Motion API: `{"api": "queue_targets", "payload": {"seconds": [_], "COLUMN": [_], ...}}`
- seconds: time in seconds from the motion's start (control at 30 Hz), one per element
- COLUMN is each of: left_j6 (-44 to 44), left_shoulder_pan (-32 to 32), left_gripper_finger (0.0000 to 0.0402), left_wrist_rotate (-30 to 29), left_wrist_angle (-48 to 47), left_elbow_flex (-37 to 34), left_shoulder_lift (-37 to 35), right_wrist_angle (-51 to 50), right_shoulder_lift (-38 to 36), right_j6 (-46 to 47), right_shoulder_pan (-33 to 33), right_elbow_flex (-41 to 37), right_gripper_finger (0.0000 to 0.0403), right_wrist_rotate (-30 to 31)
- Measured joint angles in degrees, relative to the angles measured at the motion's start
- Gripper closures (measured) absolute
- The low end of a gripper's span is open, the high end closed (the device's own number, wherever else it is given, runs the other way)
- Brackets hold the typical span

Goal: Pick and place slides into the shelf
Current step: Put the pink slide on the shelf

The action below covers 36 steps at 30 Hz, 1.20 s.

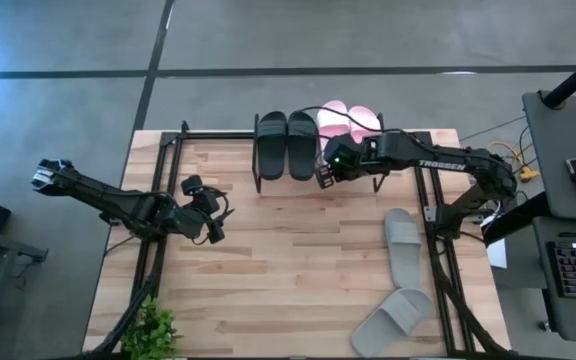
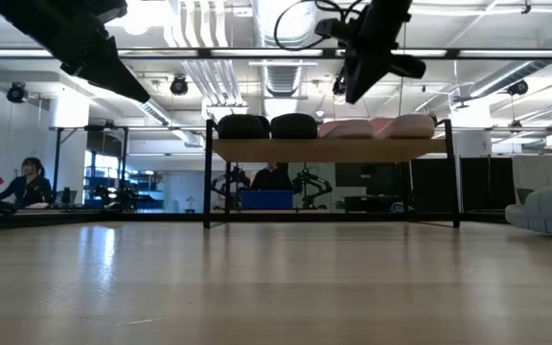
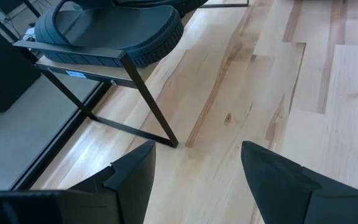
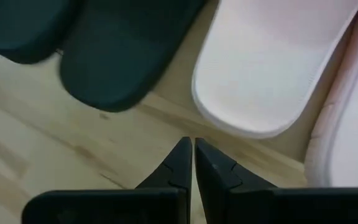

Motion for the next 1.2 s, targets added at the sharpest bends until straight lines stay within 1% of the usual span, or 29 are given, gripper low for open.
{"api": "queue_targets", "payload": {"seconds": [0.03, 0.13, 0.17, 0.23, 0.3, 0.43, 0.7, 0.9, 1.03, 1.2], "left_j6": [0.0, 0.0, 0.0, 0.0, 0.0, 0.0, 0.0, 0.0, 0.0, 0.0], "left_shoulder_pan": [0.0, 0.0, 0.0, 0.0, 0.0, 0.0, 0.0, 0.0, 0.0, 0.0], "left_gripper_finger": [0.0178, 0.0178, 0.0178, 0.0178, 0.0178, 0.0178, 0.0178, 0.0178, 0.0178, 0.0178], "left_wrist_rotate": [0.0, 0.0, 0.0, 0.0, 0.0, 0.0, 0.0, 0.0, 0.0, 0.0], "left_wrist_angle": [0.0, 0.0, 0.0, 0.0, 0.0, 0.0, 0.0, 0.0, 0.0, 0.0], "left_elbow_flex": [0.0, 0.0, 0.0, 0.0, 0.0, 0.0, 0.0, 0.0, 0.0, 0.0], "left_shoulder_lift": [0.0, 0.0, 0.0, 0.0, 0.0, 0.0, 0.0, 0.0, 0.0, 0.0], "right_wrist_angle": [-0.1, -0.1, 0.0, 0.1, 0.1, -0.2, 0.0, -0.1, -0.2, -4.0], "right_shoulder_lift": [-0.1, -0.2, -0.2, 0.1, 0.4, 1.6, 3.5, 2.8, 1.9, 0.5], "right_j6": [0.0, -0.4, -0.7, -1.2, -1.6, -0.8, 0.0, 1.1, 1.1, 0.6], "right_shoulder_pan": [0.0, 0.0, -0.1, -1.0, -1.8, -1.9, -0.2, 1.3, 1.9, 2.1], "right_elbow_flex": [0.5, 1.6, 1.8, 1.9, 0.9, -0.8, -1.2, -1.2, -1.1, 1.3], "right_gripper_finger": [0.039, 0.039, 0.039, 0.039, 0.039, 0.039, 0.039, 0.039, 0.039, 0.039], "right_wrist_rotate": [0.8, 8.9, 10.5, 10.6, 9.2, 8.3, 3.6, 3.6, 7.9, 13.1]}}
